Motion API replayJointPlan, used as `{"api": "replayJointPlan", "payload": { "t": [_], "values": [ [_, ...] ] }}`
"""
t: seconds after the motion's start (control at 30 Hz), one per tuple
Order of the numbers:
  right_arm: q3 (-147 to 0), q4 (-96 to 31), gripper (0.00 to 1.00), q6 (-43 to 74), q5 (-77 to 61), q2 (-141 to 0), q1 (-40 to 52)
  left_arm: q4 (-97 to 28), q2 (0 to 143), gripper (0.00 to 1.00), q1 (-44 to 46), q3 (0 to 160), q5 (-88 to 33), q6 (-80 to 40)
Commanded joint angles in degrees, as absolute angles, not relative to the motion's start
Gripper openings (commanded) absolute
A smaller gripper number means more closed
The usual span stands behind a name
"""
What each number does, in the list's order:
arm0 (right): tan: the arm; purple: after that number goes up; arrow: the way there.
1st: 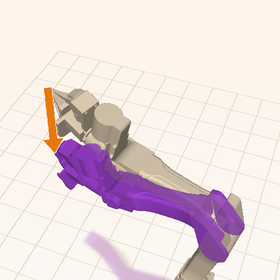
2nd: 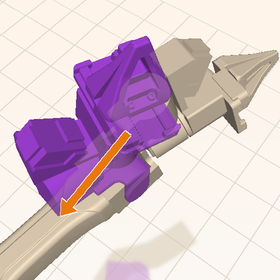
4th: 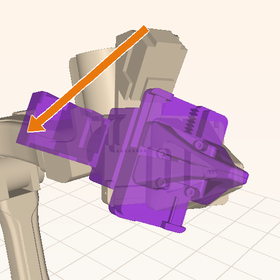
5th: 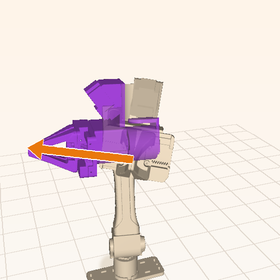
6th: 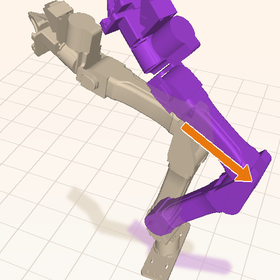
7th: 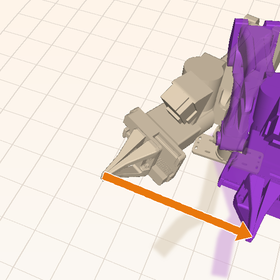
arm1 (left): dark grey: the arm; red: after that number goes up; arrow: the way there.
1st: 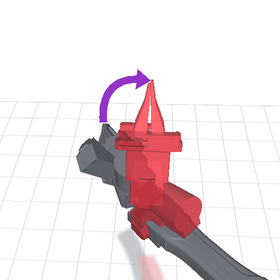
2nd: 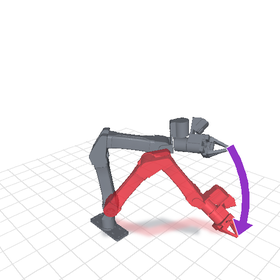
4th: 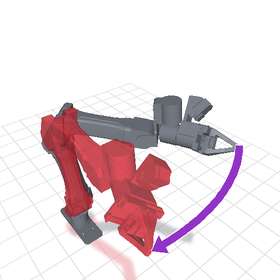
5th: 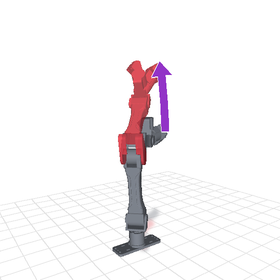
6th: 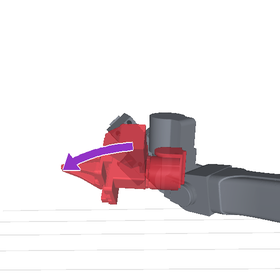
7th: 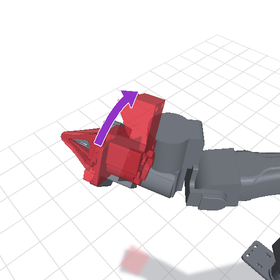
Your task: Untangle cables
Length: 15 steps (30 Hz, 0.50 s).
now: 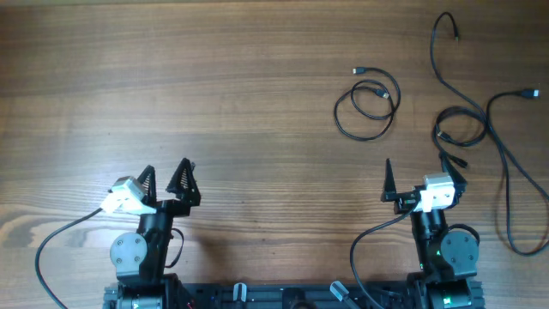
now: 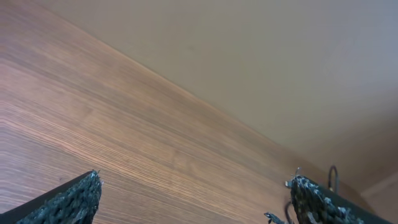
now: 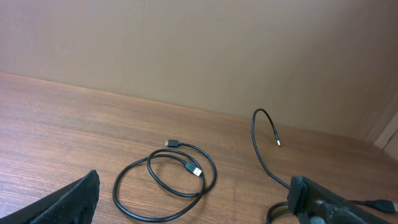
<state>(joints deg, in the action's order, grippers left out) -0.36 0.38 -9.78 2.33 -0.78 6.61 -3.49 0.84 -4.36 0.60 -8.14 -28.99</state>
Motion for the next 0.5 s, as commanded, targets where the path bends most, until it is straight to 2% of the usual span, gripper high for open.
{"api": "replayJointPlan", "payload": {
  "t": [0.0, 0.17, 0.47],
  "values": [
    [-0.3, 0.47, 1.0, -10.41, 1.37, -0.14, 6.9, -3.97, 1.93, 1.0, -4.89, 0.34, -5.02, -21.71],
    [-0.3, 0.47, 1.0, -10.44, 1.37, -0.14, 6.9, -3.97, 4.12, 1.0, -4.89, 0.34, -5.04, -14.96],
    [-0.3, 0.47, 1.0, -10.44, 1.37, -0.14, 6.9, -3.95, 5.8, 1.0, -4.89, 0.34, -5.06, -14.98]
  ]
}}
